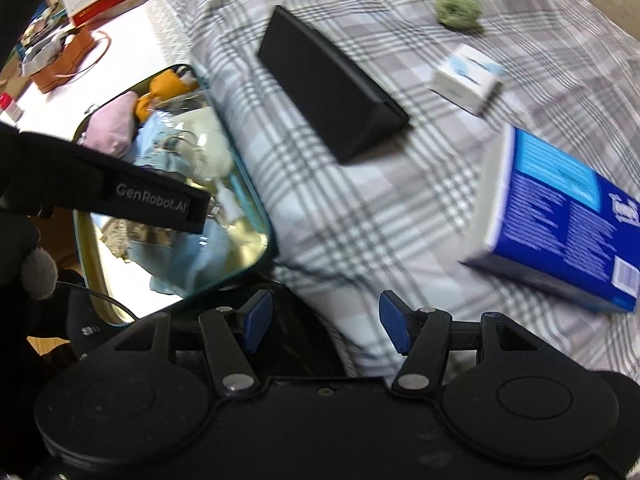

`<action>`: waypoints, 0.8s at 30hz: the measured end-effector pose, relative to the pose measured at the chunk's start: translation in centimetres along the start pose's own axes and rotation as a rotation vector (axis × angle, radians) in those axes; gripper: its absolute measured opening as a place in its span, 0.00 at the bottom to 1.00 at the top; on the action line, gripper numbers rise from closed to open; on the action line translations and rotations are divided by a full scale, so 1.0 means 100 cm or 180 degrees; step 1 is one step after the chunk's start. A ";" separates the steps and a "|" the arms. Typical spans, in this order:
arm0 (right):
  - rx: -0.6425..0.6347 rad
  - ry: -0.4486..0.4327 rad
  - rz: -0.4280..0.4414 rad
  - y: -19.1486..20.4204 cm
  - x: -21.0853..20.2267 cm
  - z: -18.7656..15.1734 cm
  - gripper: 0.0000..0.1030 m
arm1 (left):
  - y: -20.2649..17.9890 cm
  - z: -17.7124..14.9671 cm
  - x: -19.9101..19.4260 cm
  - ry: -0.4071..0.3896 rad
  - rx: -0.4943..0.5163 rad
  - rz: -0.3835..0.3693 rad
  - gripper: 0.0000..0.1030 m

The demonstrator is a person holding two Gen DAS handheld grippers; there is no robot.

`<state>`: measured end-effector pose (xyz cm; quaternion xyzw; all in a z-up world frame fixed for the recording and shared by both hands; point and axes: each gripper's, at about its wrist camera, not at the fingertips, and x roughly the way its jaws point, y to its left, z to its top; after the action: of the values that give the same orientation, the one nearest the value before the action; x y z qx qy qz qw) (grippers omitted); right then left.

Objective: Organize soft objects
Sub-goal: 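Withdraw both tools from the tray toward the green scrubber and white tissue pack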

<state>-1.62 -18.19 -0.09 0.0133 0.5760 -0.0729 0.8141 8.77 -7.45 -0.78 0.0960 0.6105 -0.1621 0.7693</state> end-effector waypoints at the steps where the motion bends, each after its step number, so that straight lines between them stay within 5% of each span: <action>1: 0.0030 -0.0007 -0.0005 -0.005 -0.001 -0.003 0.57 | -0.006 -0.001 -0.001 0.0000 0.0038 0.0009 0.71; 24: 0.0857 -0.0527 -0.0251 -0.144 -0.052 -0.028 0.60 | -0.116 0.009 -0.027 -0.0013 0.0674 -0.0042 0.71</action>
<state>-7.85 -31.62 4.77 0.0937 0.4921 -0.1822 0.8461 4.81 -18.18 2.64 0.1724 0.5890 -0.2310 0.7550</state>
